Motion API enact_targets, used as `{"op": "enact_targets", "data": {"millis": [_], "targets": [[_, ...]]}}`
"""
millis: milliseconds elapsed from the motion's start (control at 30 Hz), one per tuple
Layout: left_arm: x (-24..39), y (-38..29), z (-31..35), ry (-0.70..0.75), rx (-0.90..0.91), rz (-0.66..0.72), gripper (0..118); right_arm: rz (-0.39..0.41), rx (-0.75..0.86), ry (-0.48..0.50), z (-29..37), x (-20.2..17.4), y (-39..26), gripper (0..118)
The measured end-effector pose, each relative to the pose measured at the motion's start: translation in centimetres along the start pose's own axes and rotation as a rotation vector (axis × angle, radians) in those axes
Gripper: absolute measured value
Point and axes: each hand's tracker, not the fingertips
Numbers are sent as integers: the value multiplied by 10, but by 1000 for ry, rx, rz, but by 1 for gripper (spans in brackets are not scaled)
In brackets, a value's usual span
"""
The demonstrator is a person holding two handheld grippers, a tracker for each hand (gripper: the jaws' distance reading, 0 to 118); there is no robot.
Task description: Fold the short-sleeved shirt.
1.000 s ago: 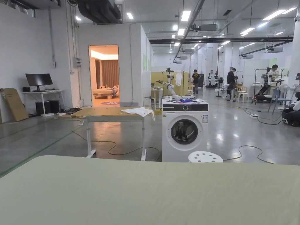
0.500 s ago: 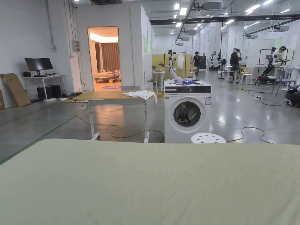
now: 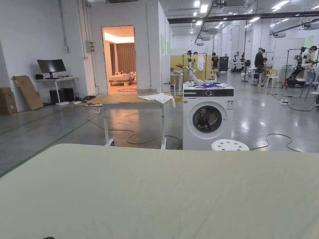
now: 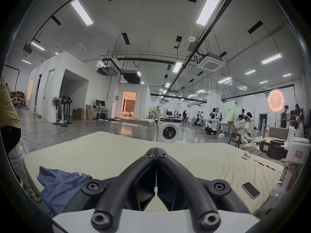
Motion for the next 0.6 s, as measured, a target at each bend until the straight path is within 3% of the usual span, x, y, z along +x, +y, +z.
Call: {"op": "enact_targets", "data": {"millis": [233, 600], "targets": [[-8, 2, 15, 74, 3, -25, 0, -112, -16, 81, -22, -17, -7, 0], [-42, -2, 52, 256, -96, -120, 0, -46, -40, 302, -46, -69, -13, 0]]}}
